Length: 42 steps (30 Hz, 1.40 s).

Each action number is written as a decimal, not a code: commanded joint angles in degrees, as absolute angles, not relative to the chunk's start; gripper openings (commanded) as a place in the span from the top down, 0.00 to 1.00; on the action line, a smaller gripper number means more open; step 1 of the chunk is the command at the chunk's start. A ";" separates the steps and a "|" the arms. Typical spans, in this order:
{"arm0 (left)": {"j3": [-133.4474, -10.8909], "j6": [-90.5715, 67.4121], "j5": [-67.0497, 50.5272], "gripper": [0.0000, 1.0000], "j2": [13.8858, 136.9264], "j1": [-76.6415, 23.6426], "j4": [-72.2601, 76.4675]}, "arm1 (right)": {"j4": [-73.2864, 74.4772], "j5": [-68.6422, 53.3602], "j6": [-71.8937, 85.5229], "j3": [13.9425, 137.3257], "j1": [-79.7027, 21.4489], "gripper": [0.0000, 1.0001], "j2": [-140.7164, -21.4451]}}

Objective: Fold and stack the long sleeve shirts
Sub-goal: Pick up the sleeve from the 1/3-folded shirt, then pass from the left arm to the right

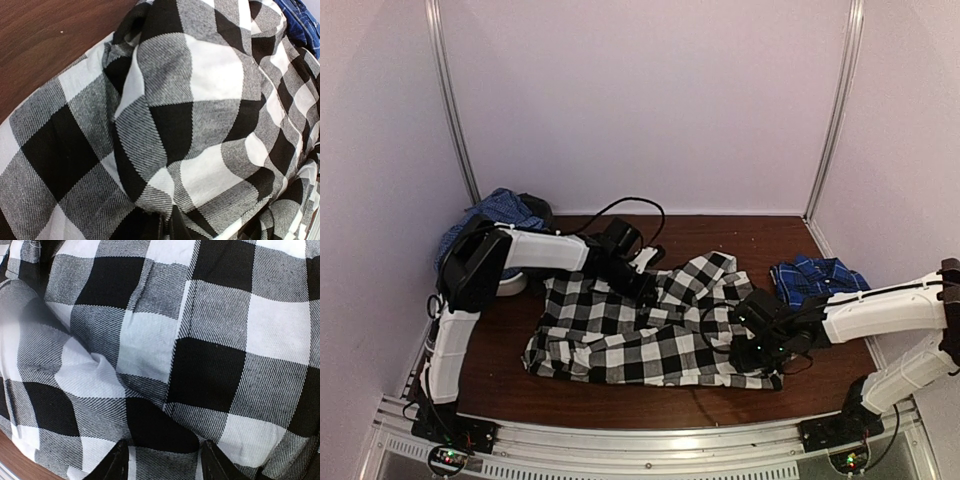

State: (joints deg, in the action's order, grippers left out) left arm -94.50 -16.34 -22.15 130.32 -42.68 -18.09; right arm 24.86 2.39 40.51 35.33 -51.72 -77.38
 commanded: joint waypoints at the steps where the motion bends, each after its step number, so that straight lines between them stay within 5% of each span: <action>1: -95.79 -15.59 -23.08 1.00 126.64 -42.28 -18.27 | 24.74 3.43 40.14 36.12 -51.68 0.49 -76.75; 26: -109.41 -23.08 -38.16 1.00 113.65 -42.18 -31.40 | 34.94 9.29 33.84 43.33 -40.57 0.48 -63.56; 42: -99.67 -32.89 -39.74 1.00 105.61 -44.86 -19.02 | 22.15 -7.69 33.91 44.53 -37.00 0.40 -57.70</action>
